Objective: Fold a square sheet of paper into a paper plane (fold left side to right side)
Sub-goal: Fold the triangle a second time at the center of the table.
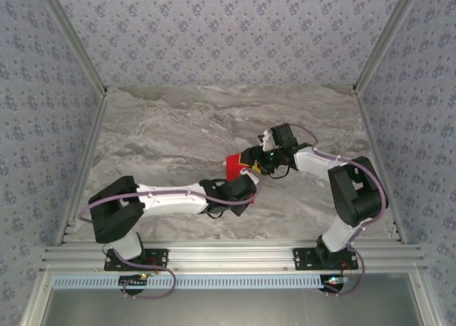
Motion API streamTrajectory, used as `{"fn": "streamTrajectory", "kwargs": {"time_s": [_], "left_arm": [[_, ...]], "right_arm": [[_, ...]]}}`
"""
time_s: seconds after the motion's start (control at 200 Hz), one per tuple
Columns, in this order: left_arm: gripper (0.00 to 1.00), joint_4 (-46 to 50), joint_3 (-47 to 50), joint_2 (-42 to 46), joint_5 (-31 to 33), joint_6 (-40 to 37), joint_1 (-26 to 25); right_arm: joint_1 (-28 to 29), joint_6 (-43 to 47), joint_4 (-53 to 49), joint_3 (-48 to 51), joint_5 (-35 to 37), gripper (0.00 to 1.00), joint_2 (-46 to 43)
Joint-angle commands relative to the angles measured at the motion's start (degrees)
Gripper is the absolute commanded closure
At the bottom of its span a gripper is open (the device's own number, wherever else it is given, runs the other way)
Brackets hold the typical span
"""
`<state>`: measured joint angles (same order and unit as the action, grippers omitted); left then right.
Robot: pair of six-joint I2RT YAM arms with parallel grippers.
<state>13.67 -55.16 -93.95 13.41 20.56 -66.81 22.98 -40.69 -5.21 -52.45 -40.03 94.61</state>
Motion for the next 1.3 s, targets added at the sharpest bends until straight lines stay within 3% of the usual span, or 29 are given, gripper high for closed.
{"fn": "streamTrajectory", "kwargs": {"time_s": [0.0, 0.27, 0.575, 0.685, 1.294], "left_arm": [[1.00, -6.68, 3.70, 4.37, -9.31, 3.07, 3.46], [1.00, -14.47, 10.50, 8.42, -23.76, 7.20, 12.47], [1.00, -17.82, 14.06, 9.33, -31.44, 8.98, 18.90], [1.00, -17.88, 14.10, 9.29, -32.67, 8.71, 20.36], [1.00, -11.91, 10.07, 4.78, -33.26, 3.29, 24.49]], "right_arm": [[-1.35, 2.15, -2.35, -1.54, 3.15, 0.35, -5.44], [-2.79, 8.71, -10.71, 3.19, 10.59, 0.34, -14.23], [3.44, 5.09, -6.28, 14.47, 9.44, 0.76, -16.50], [6.50, 3.30, -5.14, 16.18, 11.18, 0.85, -14.76], [13.90, 3.48, -11.02, 12.01, 18.35, 0.84, -6.30]]}}
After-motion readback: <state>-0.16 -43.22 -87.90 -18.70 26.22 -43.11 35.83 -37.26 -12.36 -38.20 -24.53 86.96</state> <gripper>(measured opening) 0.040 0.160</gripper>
